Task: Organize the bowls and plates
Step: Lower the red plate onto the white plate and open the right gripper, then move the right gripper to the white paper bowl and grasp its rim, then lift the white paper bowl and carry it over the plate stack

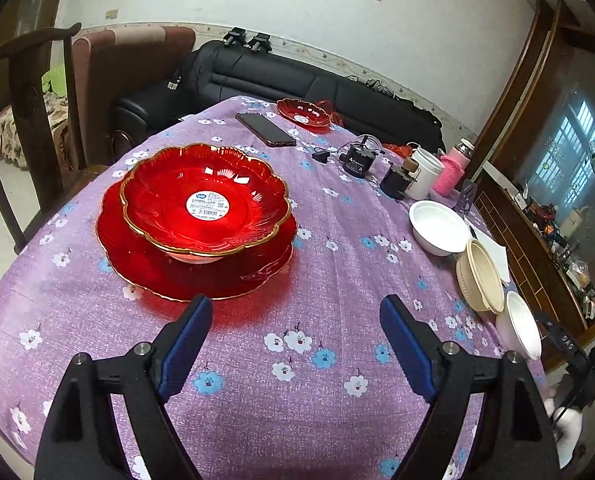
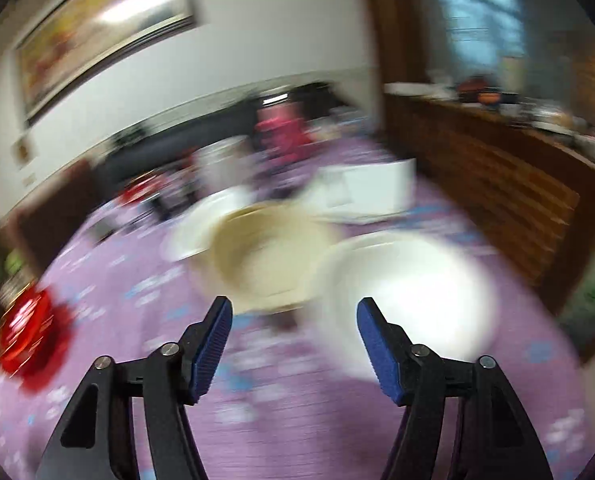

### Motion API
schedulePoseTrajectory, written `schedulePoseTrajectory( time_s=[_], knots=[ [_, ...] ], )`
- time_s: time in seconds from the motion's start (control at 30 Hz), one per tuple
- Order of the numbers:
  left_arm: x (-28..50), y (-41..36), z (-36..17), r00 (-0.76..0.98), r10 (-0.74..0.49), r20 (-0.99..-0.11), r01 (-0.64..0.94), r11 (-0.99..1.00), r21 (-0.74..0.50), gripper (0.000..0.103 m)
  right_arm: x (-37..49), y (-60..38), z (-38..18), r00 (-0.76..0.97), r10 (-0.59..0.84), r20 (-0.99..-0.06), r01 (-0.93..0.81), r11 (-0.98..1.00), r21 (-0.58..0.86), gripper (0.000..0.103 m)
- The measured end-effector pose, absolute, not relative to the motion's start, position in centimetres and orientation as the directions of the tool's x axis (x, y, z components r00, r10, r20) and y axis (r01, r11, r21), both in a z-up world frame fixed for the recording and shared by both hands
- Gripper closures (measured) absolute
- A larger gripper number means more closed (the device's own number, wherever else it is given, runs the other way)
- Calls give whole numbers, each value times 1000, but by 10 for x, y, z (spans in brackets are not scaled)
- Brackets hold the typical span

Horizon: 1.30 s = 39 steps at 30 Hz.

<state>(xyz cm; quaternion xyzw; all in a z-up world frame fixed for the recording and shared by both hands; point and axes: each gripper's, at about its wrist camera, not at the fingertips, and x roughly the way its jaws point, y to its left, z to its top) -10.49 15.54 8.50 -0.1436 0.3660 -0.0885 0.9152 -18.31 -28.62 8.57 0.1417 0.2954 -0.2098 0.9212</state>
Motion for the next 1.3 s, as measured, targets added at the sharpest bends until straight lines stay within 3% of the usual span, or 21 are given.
schedulePoseTrajectory(
  time_s=[0.17,0.3,0.33,0.37,0.4,0.43,0.67,0.87,1.13,1.3],
  knots=[
    [-101,148,76,687,-293,-665,69,937,-342,18,-185,-361,71,605,-420,-676,641,761,101,29],
    [-101,143,74,675,-299,-674,75,937,-340,18,-170,-390,45,589,-283,-757,613,766,191,31],
    [-102,143,75,677,-296,-674,74,938,-338,18,-166,-392,38,586,-240,-774,602,769,217,43],
    [-103,144,76,680,-293,-672,72,939,-336,18,-164,-393,32,586,-201,-785,589,771,242,71],
    [-103,144,76,682,-289,-672,70,940,-334,18,-161,-395,23,592,-132,-795,562,774,291,84],
    [-103,145,77,684,-285,-671,68,941,-331,18,-161,-394,20,603,-98,-792,547,773,321,90],
    [-99,140,80,684,-289,-670,76,942,-328,18,-167,-344,15,632,195,-750,315,819,479,93],
    [-95,120,66,621,-343,-704,127,931,-342,18,-148,-251,18,562,349,-750,102,870,482,94],
    [-92,103,44,546,-374,-750,153,924,-349,18,-121,-149,17,526,323,-786,-47,934,353,89],
    [-89,102,39,527,-371,-765,152,927,-344,18,-131,-155,21,547,355,-758,-56,919,390,72]
  ],
)
